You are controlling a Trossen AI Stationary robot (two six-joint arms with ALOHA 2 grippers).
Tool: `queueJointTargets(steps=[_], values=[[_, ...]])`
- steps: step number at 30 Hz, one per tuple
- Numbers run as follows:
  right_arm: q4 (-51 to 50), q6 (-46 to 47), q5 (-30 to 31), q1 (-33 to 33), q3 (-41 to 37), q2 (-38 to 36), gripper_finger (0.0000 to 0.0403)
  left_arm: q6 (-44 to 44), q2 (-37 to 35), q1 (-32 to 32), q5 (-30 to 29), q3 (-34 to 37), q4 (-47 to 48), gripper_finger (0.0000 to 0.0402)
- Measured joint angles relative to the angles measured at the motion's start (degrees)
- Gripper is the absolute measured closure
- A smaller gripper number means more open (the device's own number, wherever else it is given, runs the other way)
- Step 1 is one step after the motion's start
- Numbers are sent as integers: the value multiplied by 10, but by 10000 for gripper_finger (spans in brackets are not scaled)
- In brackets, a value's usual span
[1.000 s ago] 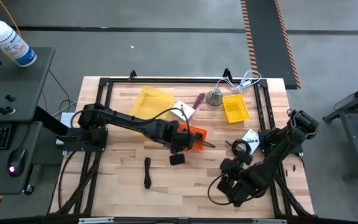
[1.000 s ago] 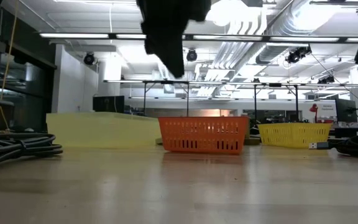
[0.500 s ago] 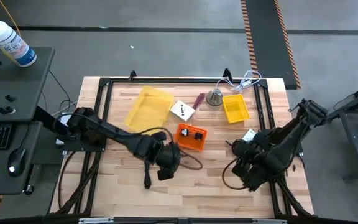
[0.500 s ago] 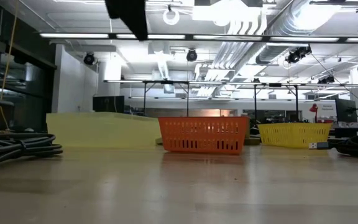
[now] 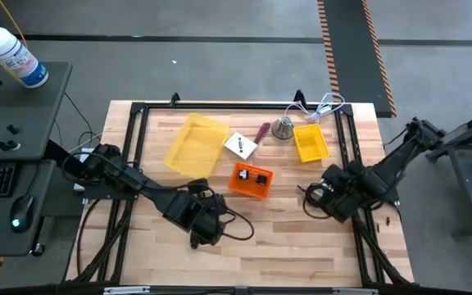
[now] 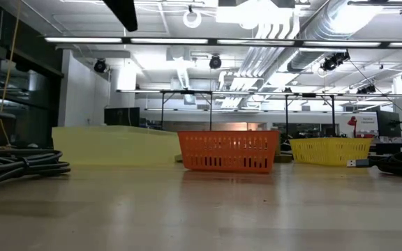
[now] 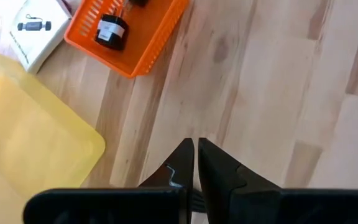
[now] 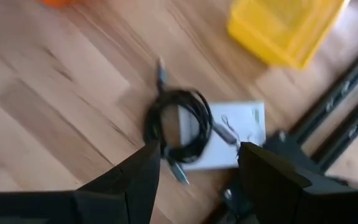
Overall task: Pick and place items into bin
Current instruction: Put the top black charger cable into the light yellow bin
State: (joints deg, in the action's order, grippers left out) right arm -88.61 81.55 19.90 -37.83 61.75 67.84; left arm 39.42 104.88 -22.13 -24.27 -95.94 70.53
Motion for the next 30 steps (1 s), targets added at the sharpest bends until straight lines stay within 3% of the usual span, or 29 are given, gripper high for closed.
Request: queueJointTargets(steps=[10, 21, 26, 30], values=[[126, -13, -81, 72, -170, -139, 197, -62, 0, 32, 43, 0, -29, 399], [154, -87, -130, 158, -195, -180, 197, -173, 0, 128, 115, 2, -116, 401], [161, -100, -140, 183, -195, -180, 197, -193, -30, 172, 178, 70, -201, 401], [164, -101, -142, 196, -194, -181, 197, -182, -82, 195, 193, 145, -233, 401]])
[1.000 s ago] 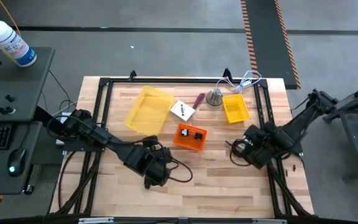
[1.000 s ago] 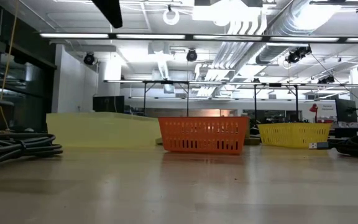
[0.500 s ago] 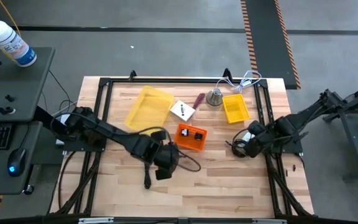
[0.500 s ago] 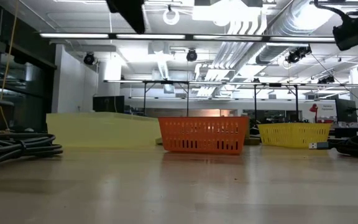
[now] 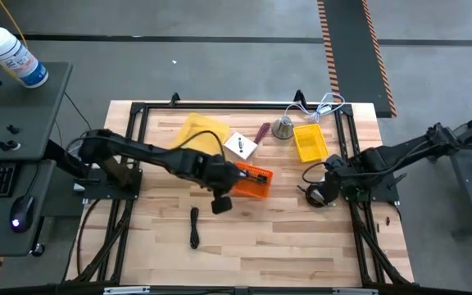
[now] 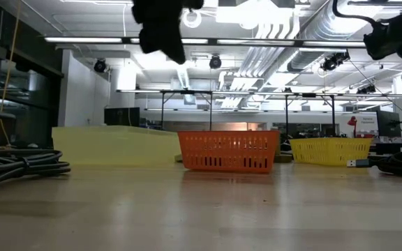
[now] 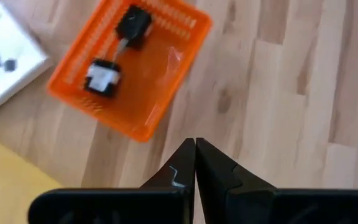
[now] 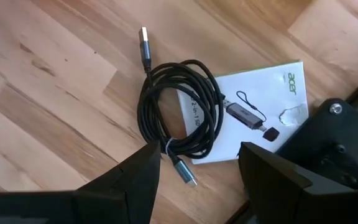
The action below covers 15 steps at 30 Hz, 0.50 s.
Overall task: Pick and place items into bin
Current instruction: Put the top black charger cable into the light yellow bin
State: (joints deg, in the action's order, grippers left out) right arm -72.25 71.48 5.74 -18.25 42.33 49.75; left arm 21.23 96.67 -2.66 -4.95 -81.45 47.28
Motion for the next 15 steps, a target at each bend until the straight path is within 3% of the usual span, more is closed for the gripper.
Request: queueJointTargets(steps=[5, 9, 15], values=[[1, -7, 14, 11, 0, 1, 197, 13, -84, 12, -22, 77, -43, 401], [3, -64, 18, 18, 0, 1, 197, 63, -151, 13, -24, 155, -134, 401], [12, -109, 25, 18, 0, 1, 197, 145, -187, 12, -25, 206, -215, 401]])
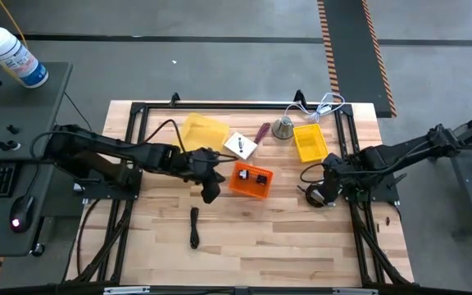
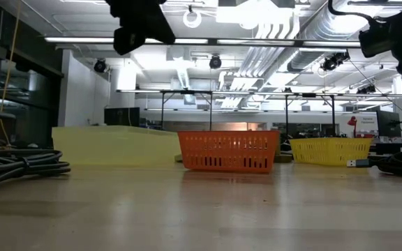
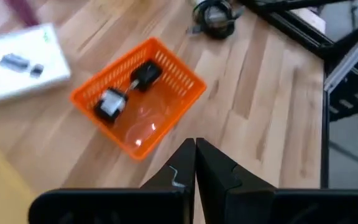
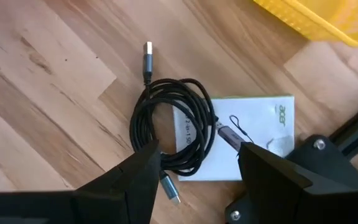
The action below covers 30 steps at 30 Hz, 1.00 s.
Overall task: Pick and place items into bin
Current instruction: Put the top black charger cable into the light yellow bin
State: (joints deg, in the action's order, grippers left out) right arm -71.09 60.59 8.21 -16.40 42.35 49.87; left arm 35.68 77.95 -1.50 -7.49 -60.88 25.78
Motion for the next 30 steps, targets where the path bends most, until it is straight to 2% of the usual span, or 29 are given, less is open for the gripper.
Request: queueJointTargets(steps=[3, 6, 15, 30], values=[[7, -10, -4, 8, -5, 0, 196, 23, -3, 0, 0, -1, -12, 401], [24, -3, -48, 27, -27, 4, 196, 47, -3, 0, -3, 0, -18, 398], [20, -41, -80, 88, -25, 64, 196, 102, -2, 0, -6, 0, -24, 387], [65, -141, -165, 157, -23, 171, 196, -7, -2, 0, -9, 0, -16, 389]])
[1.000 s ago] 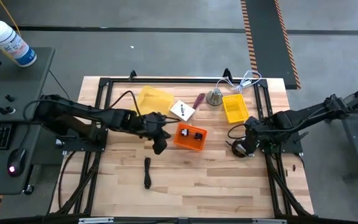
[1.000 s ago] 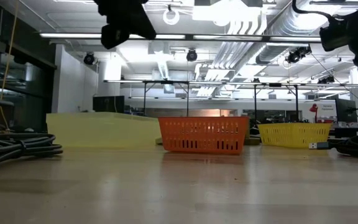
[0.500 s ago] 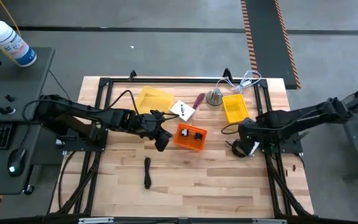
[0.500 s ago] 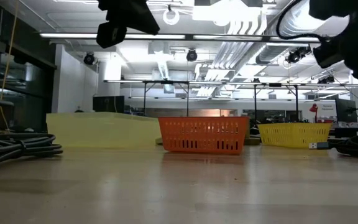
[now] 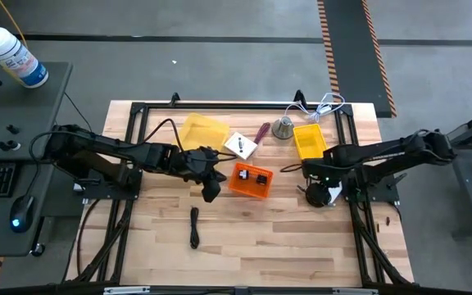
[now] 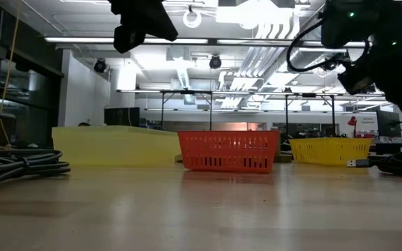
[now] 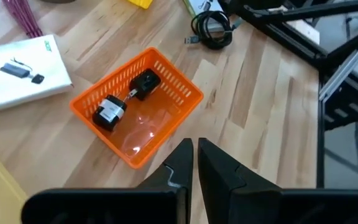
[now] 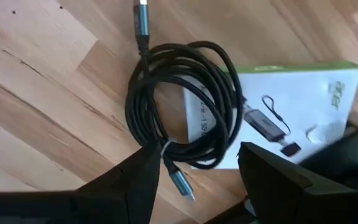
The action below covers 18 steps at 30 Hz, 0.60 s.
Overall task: Pick and place items into bin
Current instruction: Put the top black charger cable into the light yellow bin
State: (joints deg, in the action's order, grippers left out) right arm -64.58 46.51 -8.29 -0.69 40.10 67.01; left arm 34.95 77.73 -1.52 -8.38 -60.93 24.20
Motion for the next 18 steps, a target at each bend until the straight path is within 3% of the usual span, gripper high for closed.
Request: queueJointTargets(steps=[18], values=[[12, -30, -16, 48, 0, 97, 197, -79, 0, 0, 0, 0, 29, 389]])
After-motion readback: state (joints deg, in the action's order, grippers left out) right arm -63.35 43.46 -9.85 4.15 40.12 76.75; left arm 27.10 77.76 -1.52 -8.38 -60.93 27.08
